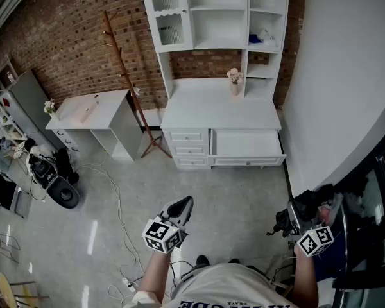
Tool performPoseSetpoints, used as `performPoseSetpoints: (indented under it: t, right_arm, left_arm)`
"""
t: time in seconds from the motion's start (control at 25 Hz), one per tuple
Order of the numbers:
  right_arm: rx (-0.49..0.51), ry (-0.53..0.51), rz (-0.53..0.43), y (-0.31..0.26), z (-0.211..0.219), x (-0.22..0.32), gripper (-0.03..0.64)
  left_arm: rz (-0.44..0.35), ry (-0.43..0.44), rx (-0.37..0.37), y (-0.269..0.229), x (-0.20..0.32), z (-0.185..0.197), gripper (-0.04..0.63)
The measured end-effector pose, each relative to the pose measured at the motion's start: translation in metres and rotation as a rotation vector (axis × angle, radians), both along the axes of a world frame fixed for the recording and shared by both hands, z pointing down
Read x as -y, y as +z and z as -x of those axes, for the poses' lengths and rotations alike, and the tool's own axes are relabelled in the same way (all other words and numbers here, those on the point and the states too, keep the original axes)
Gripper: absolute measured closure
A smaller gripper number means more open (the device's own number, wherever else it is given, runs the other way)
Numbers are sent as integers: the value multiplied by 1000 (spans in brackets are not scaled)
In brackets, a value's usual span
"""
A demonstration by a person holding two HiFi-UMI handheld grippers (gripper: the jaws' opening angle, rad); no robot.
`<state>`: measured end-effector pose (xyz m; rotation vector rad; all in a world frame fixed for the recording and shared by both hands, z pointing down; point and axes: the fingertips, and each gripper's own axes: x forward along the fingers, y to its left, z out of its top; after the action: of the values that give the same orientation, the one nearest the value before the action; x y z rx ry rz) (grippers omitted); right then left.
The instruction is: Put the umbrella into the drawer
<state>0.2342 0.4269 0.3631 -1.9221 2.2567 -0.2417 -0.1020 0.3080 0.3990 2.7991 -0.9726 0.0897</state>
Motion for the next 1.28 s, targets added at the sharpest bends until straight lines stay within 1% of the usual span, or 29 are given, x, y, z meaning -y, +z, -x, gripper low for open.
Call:
performPoseSetpoints:
  t: [0.36, 0.92, 1.28]
  right_arm:
    - [4, 3, -8, -5, 5, 1, 353]
    - [16, 26, -9, -6, 15, -1, 353]
    - [39, 21, -18, -8, 46, 3, 359]
  left_arm:
    - [-13, 8, 2, -2, 3, 4, 568]
    - [0, 29, -8, -1, 8, 9, 568]
    - [38, 40, -25, 12, 16, 32, 568]
